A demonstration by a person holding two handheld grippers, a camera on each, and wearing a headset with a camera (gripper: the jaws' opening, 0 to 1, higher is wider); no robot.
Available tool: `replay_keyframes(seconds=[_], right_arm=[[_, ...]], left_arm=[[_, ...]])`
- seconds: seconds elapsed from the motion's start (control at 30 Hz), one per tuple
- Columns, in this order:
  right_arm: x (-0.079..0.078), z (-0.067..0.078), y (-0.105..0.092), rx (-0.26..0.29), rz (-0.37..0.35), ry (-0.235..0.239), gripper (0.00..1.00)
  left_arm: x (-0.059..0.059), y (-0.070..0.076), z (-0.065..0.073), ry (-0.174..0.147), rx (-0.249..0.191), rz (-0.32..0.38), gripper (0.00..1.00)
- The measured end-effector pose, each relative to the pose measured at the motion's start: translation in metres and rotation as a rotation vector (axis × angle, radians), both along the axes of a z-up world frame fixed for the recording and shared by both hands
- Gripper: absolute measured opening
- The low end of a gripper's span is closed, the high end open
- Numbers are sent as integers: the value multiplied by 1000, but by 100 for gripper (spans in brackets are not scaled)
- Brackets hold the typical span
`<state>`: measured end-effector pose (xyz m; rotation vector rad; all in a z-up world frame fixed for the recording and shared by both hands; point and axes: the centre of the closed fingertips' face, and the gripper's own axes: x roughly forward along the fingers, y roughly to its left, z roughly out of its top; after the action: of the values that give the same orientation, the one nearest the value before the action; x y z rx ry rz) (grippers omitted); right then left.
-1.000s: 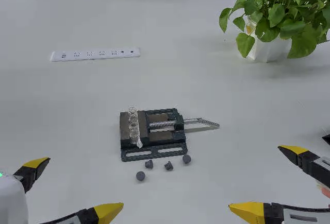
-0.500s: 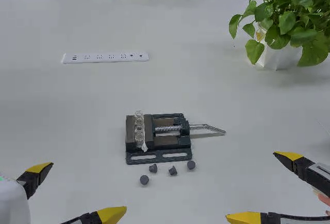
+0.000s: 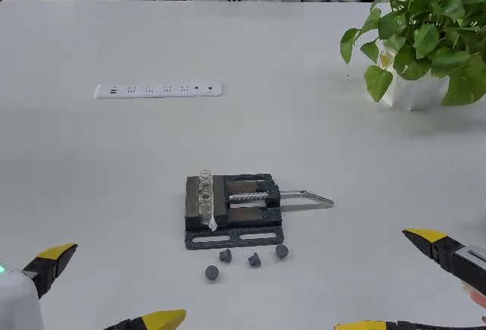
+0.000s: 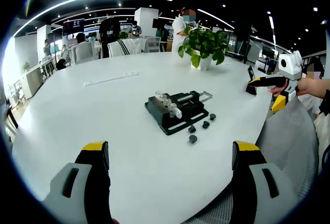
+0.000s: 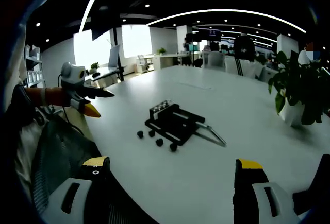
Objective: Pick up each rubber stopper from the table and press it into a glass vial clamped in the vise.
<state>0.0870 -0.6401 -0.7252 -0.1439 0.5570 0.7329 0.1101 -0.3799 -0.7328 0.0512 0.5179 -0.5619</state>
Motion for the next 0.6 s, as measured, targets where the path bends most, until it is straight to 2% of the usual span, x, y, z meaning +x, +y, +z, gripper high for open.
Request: replay_keyframes(seconds=[0.23,0.43,0.5,0.6], right_arm=[[5,-2,7,-12,43,5,100],[11,-10,9,-34,67,21,100],[12,-12,10,-49,87,28,100],[14,-16,12,-106,124,51,99]], left_arm=[[3,-1,2,-9,1,0,99],[2,-2,1,-2,-2,-6,99],[3,-1,-2,0,-2,-12,99],[4,-1,-2,-2,4,-21,99]])
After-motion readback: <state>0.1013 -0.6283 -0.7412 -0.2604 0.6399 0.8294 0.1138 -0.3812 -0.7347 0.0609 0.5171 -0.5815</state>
